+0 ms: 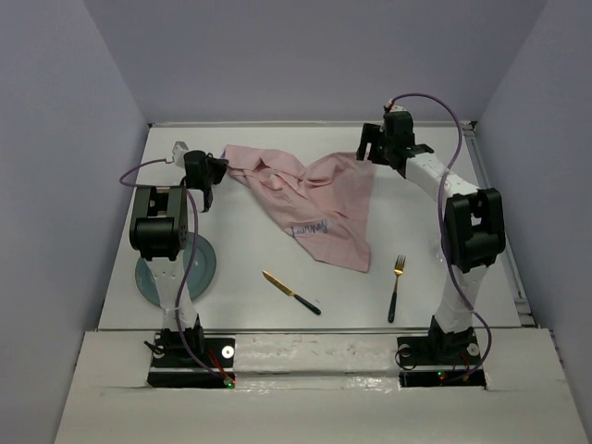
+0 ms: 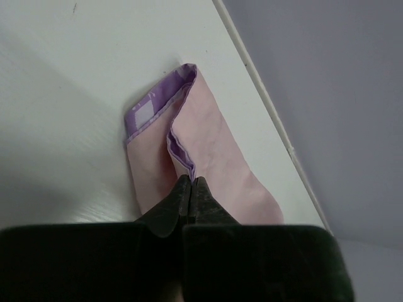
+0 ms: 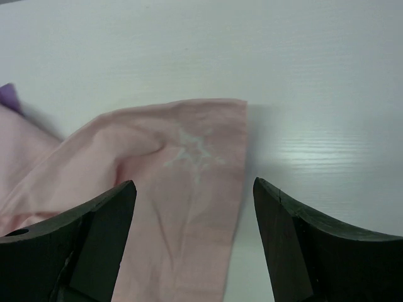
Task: Set the dinner table for one person
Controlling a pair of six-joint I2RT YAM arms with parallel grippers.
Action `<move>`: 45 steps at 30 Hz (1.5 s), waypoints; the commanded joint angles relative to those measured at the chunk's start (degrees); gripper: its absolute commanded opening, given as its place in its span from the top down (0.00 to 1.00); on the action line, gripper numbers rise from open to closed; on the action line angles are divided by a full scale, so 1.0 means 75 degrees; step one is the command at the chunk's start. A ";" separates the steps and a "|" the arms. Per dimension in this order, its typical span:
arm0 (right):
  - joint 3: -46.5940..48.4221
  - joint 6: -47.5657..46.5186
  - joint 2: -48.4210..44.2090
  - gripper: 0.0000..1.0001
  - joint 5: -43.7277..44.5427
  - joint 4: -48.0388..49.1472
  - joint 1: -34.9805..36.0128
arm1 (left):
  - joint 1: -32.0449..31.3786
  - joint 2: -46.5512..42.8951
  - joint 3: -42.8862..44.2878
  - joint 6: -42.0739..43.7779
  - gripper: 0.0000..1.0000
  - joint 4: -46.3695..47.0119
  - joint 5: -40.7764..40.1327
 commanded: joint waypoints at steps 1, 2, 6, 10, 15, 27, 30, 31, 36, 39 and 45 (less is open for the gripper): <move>0.0897 0.0108 0.0599 0.19 0.0640 -0.0268 -0.0427 | 0.0019 -0.0564 -0.0323 -0.0052 1.00 0.1068 0.0062; 0.1038 0.0073 0.0741 0.19 0.0500 -0.0279 -0.0428 | 0.0019 -0.0634 -0.0395 -0.0100 1.00 0.1187 0.0074; 0.1625 0.0353 0.1257 0.19 -0.0110 -0.0537 -0.0510 | 0.0019 -0.0881 -0.0594 -0.0112 1.00 0.1469 0.0133; 0.1930 0.0774 0.1655 0.18 -0.0053 -0.0537 -0.0510 | 0.0007 -0.1080 -0.0910 -0.0170 1.00 0.1773 0.0097; 0.2456 0.0974 0.2358 0.19 -0.0507 -0.0350 -0.0592 | 0.0019 -0.1139 -0.1121 -0.0241 1.00 0.1961 0.0203; 0.2142 0.0658 0.2675 0.34 -0.1832 0.0939 -0.0826 | 0.0019 -0.1092 -0.1098 -0.0171 1.00 0.2044 0.0273; 0.1966 0.0763 0.2688 0.41 -0.2243 0.1197 -0.0897 | 0.0019 -0.1104 -0.1075 -0.0100 1.00 0.2009 0.0250; 0.1896 0.0740 0.2687 0.43 -0.2290 0.1302 -0.0897 | 0.0019 -0.1115 -0.1063 -0.0065 1.00 0.1997 0.0238; 0.1837 0.0646 0.2734 0.51 -0.2572 0.1490 -0.0897 | 0.0019 -0.1127 -0.1051 0.0005 1.00 0.1926 0.0191; 0.1849 0.0646 0.2770 0.61 -0.2618 0.1725 -0.0967 | 0.0007 -0.1150 -0.1052 0.0017 1.00 0.1915 0.0168; 0.1194 0.0623 0.2162 1.00 -0.2373 0.2309 -0.0967 | 0.0019 -0.1290 -0.1040 0.0017 1.00 0.1903 0.0168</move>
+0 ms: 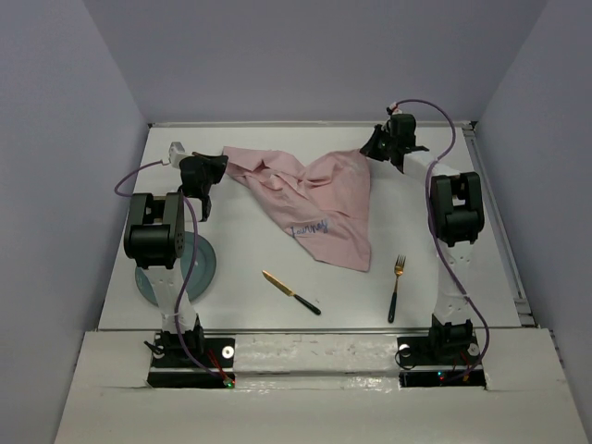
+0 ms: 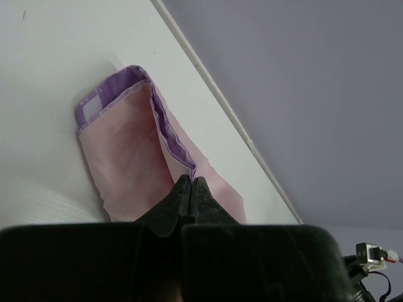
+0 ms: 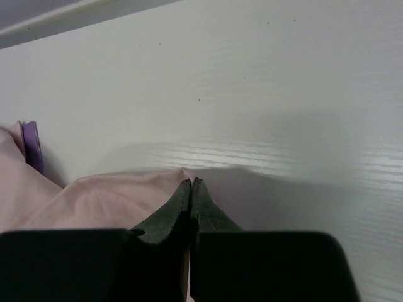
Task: Set the dinner table for one person
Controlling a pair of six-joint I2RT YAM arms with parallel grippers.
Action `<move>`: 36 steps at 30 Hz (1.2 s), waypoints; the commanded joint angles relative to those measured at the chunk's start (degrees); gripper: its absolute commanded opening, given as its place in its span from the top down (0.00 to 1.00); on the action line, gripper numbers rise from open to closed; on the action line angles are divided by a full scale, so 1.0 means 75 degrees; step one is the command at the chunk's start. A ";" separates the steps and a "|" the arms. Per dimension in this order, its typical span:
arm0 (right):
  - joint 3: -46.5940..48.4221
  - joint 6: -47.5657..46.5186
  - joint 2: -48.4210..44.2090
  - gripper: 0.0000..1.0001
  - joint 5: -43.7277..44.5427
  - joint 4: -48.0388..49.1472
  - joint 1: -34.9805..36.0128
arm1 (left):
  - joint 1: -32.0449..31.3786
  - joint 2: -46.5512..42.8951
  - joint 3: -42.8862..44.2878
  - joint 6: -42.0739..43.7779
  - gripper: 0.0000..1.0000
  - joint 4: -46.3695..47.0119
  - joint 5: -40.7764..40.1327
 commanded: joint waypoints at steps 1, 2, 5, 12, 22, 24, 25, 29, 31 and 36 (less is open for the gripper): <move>-0.0725 -0.0094 -0.0756 1.00 0.0104 0.1106 -0.0070 | 0.0019 -0.0615 0.0068 0.0174 1.00 0.0353 -0.0098; -0.1051 -0.0129 -0.0967 1.00 0.0221 0.1340 -0.0070 | 0.0019 -0.0708 0.0056 0.0186 1.00 0.0341 -0.0097; -0.1428 -0.0281 -0.1892 1.00 0.0607 0.1518 -0.0070 | 0.0019 -0.1258 0.0044 0.0174 1.00 0.0271 -0.0098; -0.2997 -0.0832 -0.4915 1.00 0.1546 0.1741 -0.0070 | 0.0253 -0.3517 -0.0120 0.0374 1.00 -0.0162 -0.0203; -0.3364 -0.1289 -0.8523 1.00 0.1851 0.1133 -0.0070 | 0.0429 -0.6330 0.0009 0.0303 1.00 -0.0912 -0.0249; -0.3270 -0.1266 -0.9121 1.00 0.1863 0.0839 -0.0070 | 0.0441 -0.6939 -0.0003 0.0362 1.00 -0.1088 -0.0285; -0.3293 -0.1231 -0.9322 1.00 0.1863 0.0757 -0.0070 | 0.0429 -0.7129 -0.0014 0.0373 1.00 -0.1135 -0.0308; -0.3410 -0.1091 -1.0108 1.00 0.1758 0.0604 -0.0070 | 0.0441 -0.7845 -0.0085 0.0491 1.00 -0.1428 -0.0402; -0.3329 -0.1067 -1.0191 1.00 0.1734 0.0476 -0.0070 | 0.0441 -0.8009 -0.0143 0.0467 1.00 -0.1510 -0.0425; -0.3211 -0.1067 -0.9713 1.00 0.1839 0.0393 -0.0070 | 0.0441 -0.7602 -0.0109 0.0467 1.00 -0.1639 -0.0379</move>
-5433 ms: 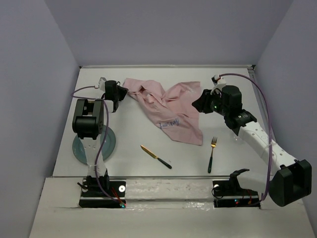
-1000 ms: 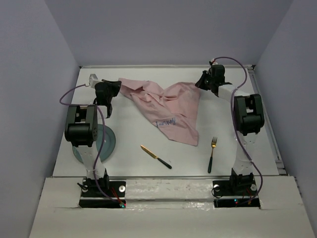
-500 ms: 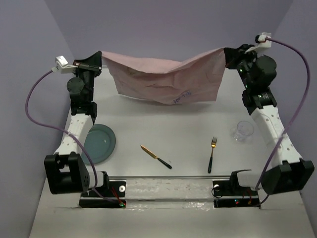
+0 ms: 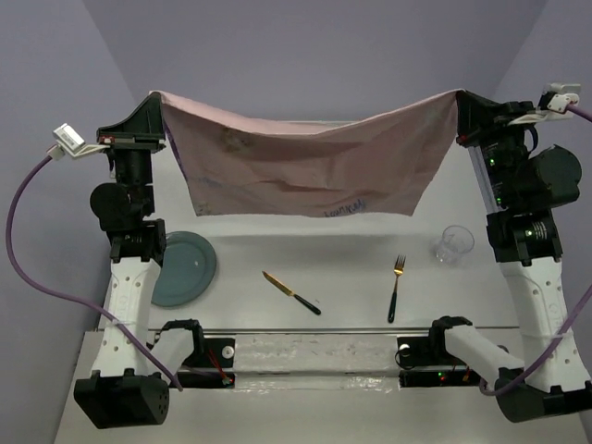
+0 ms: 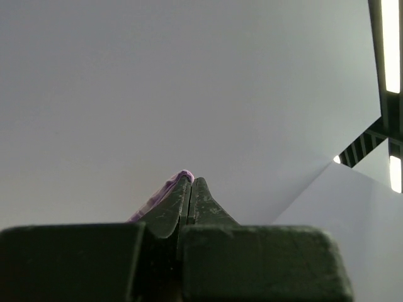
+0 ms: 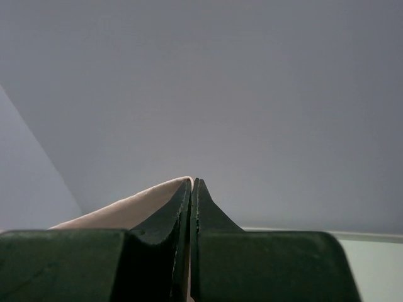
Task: Set the dinner table for one person
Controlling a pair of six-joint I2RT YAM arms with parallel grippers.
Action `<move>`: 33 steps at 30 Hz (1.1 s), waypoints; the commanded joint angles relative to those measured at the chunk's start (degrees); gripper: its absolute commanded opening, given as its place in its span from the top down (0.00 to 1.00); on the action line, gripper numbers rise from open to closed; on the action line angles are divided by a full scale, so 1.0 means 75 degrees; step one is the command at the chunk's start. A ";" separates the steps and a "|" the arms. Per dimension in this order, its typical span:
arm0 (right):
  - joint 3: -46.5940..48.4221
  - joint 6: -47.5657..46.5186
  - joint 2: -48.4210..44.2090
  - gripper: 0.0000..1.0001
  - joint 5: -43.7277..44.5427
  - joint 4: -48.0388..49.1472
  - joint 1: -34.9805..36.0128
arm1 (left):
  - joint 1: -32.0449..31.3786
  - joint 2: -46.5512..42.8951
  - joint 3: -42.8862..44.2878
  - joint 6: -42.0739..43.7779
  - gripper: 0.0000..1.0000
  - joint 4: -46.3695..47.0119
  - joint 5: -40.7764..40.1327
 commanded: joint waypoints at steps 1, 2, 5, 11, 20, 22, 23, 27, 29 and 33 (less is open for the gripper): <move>0.0205 -0.0015 0.0660 1.00 0.0184 -0.0108 -0.0041 | 0.0050 0.0551 -0.0021 0.0155 1.00 -0.0092 -0.0006; 0.0298 -0.0015 0.0824 1.00 0.0184 -0.0096 -0.0041 | 0.0050 0.0691 0.0014 0.0155 1.00 -0.0092 0.0006; 0.0474 -0.0061 0.1585 1.00 0.0149 -0.0073 -0.0041 | 0.0097 0.1394 0.0236 0.0167 1.00 -0.0116 0.0076; 0.1410 -0.0202 0.3343 1.00 0.0091 0.0150 -0.0110 | 0.0109 0.3256 0.1605 0.0518 1.00 -0.0652 0.0498; 0.4399 -0.0097 0.5466 1.00 -0.0366 -0.0319 -0.0614 | 0.0331 0.5052 0.4771 0.1222 1.00 -0.2131 0.1155; 0.4331 -0.0097 0.5280 1.00 -0.0460 -0.0319 -0.0615 | 0.0401 0.4982 0.4889 0.1257 1.00 -0.2213 0.1248; 0.3947 -0.0015 0.5174 1.00 -0.0542 -0.0238 -0.0615 | 0.0413 0.4912 0.4773 0.1269 1.00 -0.2213 0.1249; 0.2038 0.0371 0.4507 1.00 -0.0870 0.0441 -0.0615 | 0.0437 0.4374 0.2625 0.0907 1.00 -0.1454 0.1365; 0.0694 0.0594 0.4354 1.00 -0.0952 0.0955 -0.0615 | 0.0495 0.4221 0.1068 0.0487 1.00 -0.0646 0.1412; -0.1311 0.0887 0.4236 1.00 -0.0661 0.1681 -0.0615 | 0.0566 0.4522 -0.0963 -0.0077 1.00 0.1041 0.1693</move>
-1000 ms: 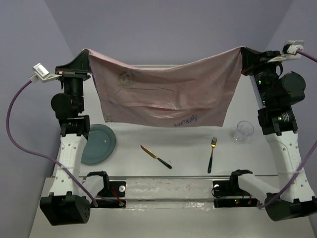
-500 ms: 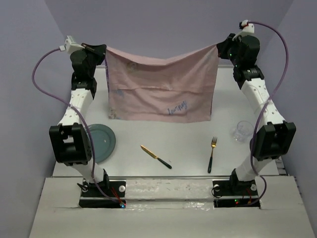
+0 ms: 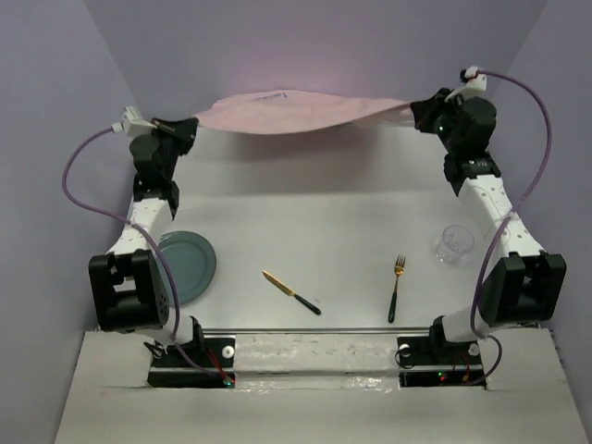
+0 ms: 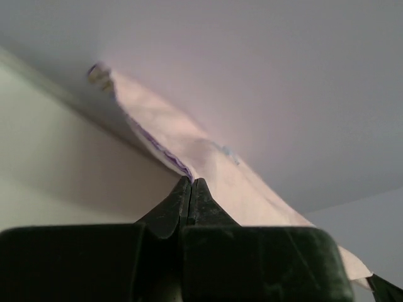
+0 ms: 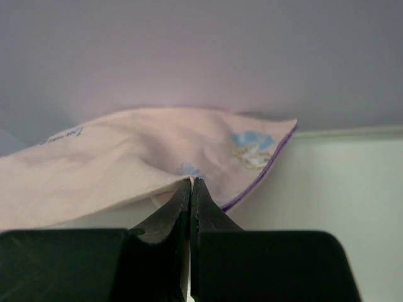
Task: Set the dinner table for one person
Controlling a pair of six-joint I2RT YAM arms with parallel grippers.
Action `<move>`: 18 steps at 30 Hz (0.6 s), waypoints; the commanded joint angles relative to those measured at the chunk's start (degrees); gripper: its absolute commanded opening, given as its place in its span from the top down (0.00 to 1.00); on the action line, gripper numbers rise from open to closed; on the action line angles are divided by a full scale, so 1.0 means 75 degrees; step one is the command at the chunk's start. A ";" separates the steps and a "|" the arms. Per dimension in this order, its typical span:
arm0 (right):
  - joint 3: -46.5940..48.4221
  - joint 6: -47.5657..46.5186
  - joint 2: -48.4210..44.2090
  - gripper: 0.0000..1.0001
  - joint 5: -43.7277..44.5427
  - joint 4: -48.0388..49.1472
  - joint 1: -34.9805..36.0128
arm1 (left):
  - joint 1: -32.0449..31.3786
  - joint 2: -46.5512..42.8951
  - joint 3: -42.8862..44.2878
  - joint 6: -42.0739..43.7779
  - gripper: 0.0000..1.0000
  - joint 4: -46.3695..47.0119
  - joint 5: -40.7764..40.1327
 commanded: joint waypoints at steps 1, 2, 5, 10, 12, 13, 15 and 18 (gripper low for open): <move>-0.2045 0.0537 0.0269 1.00 0.0168 0.1014 -0.0017 | 0.0102 0.0662 -0.1890 -0.0682 1.00 0.2001 0.0565; -0.2339 0.0597 0.0316 1.00 0.0354 0.1201 -0.0017 | 0.0102 0.0862 -0.2112 -0.0717 1.00 0.2203 0.0660; -0.3172 0.0749 0.0620 1.00 0.0590 0.1402 -0.0017 | 0.0126 0.1331 -0.3096 -0.0939 1.00 0.3163 0.0626; -0.3782 0.1031 0.1031 1.00 0.0930 0.1309 -0.0087 | 0.0114 0.1707 -0.4478 -0.1046 1.00 0.4394 0.0649; -0.4087 0.1054 0.0915 1.00 0.1071 0.1238 -0.0088 | 0.0102 0.1614 -0.4924 -0.1011 1.00 0.4652 0.0672; -0.4204 0.1112 0.0810 1.00 0.1071 0.1203 -0.0088 | 0.0102 0.1544 -0.5043 -0.0987 1.00 0.4689 0.0661; -0.4543 0.1136 0.0495 1.00 0.1071 0.1191 -0.0088 | 0.0114 0.1252 -0.5393 -0.0905 1.00 0.4724 0.0591; -0.4872 0.1183 0.0235 1.00 0.1071 0.1109 -0.0088 | 0.0102 0.0703 -0.5758 -0.0718 1.00 0.4690 0.0614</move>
